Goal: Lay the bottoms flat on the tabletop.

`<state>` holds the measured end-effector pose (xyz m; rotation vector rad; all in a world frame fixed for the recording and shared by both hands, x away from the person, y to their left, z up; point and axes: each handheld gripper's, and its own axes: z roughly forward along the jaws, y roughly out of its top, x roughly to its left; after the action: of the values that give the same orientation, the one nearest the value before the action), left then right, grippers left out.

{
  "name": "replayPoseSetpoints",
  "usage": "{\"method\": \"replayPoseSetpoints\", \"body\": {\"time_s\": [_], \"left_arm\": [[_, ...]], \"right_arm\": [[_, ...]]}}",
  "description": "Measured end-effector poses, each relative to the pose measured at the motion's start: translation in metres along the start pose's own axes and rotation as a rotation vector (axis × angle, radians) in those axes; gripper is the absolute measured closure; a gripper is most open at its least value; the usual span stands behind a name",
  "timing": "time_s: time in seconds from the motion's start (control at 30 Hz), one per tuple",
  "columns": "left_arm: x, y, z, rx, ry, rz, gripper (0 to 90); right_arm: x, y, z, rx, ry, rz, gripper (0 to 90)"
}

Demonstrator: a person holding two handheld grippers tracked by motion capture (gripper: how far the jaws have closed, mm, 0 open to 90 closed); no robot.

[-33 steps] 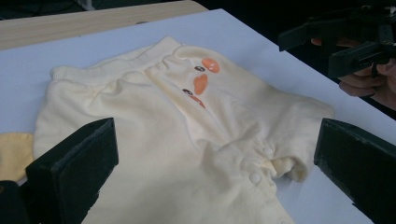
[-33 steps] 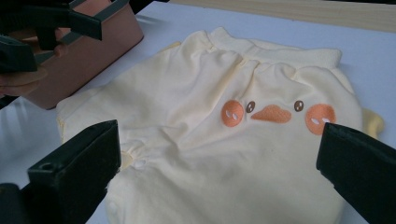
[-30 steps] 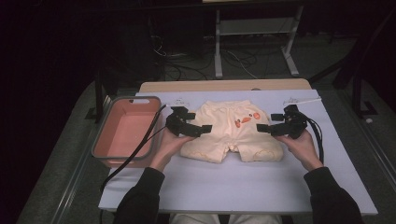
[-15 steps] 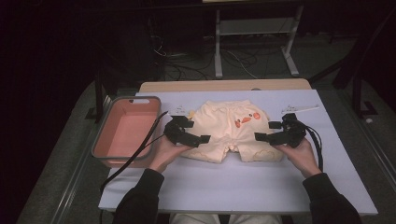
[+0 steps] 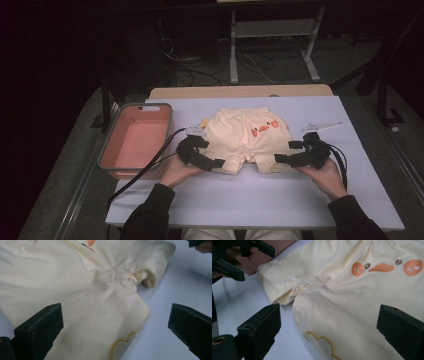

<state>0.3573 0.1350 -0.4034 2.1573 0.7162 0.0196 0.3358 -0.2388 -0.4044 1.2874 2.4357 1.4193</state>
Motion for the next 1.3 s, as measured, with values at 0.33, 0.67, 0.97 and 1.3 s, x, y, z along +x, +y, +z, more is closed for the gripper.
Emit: {"method": "replayPoseSetpoints", "body": {"time_s": [0.33,0.67,0.97,1.3], "left_arm": [[-0.007,-0.008,0.012,0.085,-0.042,0.078,13.9],[-0.011,-0.015,0.021,0.133,0.011,0.196,42.6],[-0.01,-0.016,0.026,0.142,0.016,0.236,70.9],[0.006,0.0,0.015,0.09,-0.028,0.118,85.1]], "right_arm": [[-0.001,-0.014,-0.002,0.043,-0.001,0.0,8.6],[-0.01,-0.021,0.015,0.137,-0.025,-0.006,15.1],[-0.01,-0.021,0.018,0.13,-0.035,-0.057,50.8],[-0.02,-0.015,0.016,0.094,0.059,-0.039,83.1]]}}
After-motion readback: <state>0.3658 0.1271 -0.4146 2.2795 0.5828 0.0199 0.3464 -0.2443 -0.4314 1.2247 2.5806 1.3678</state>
